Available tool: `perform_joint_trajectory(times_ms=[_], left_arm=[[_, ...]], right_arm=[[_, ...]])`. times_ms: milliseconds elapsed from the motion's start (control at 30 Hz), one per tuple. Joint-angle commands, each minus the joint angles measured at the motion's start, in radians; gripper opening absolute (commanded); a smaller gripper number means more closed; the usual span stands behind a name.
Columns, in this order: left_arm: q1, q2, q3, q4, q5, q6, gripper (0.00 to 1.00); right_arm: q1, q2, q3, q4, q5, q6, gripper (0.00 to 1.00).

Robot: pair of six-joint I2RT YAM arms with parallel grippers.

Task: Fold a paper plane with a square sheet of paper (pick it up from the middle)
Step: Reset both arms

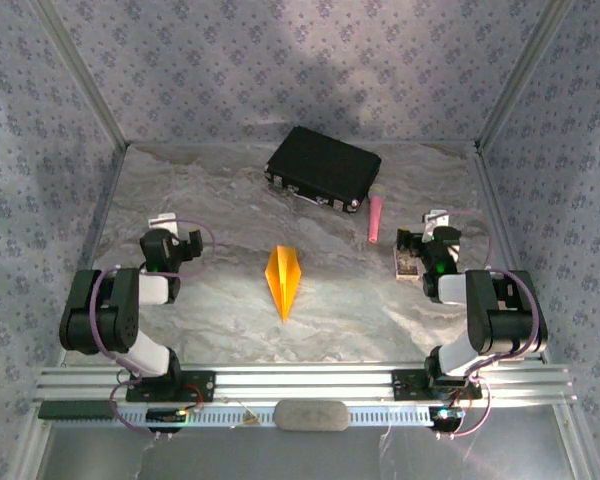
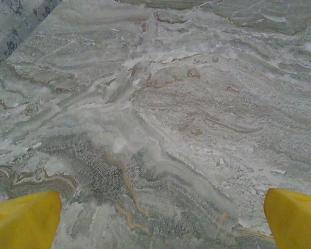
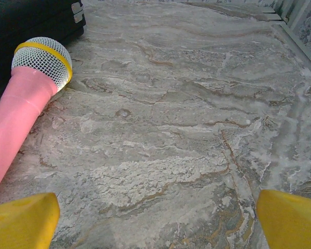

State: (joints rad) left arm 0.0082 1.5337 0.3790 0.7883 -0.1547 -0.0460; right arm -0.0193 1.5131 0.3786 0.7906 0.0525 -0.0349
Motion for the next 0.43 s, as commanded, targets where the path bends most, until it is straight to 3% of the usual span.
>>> perform_joint_trajectory(times_ms=[0, 400], left_arm=[[-0.007, -0.001, 0.023, 0.045, -0.006, -0.007, 1.0], [-0.007, 0.0, 0.023, 0.046, -0.008, -0.007, 1.0]], right_arm=[[-0.002, 0.008, 0.015, 0.015, -0.002, 0.0, 0.99], [-0.007, 0.008, 0.016, 0.015, -0.01, 0.001, 0.99]])
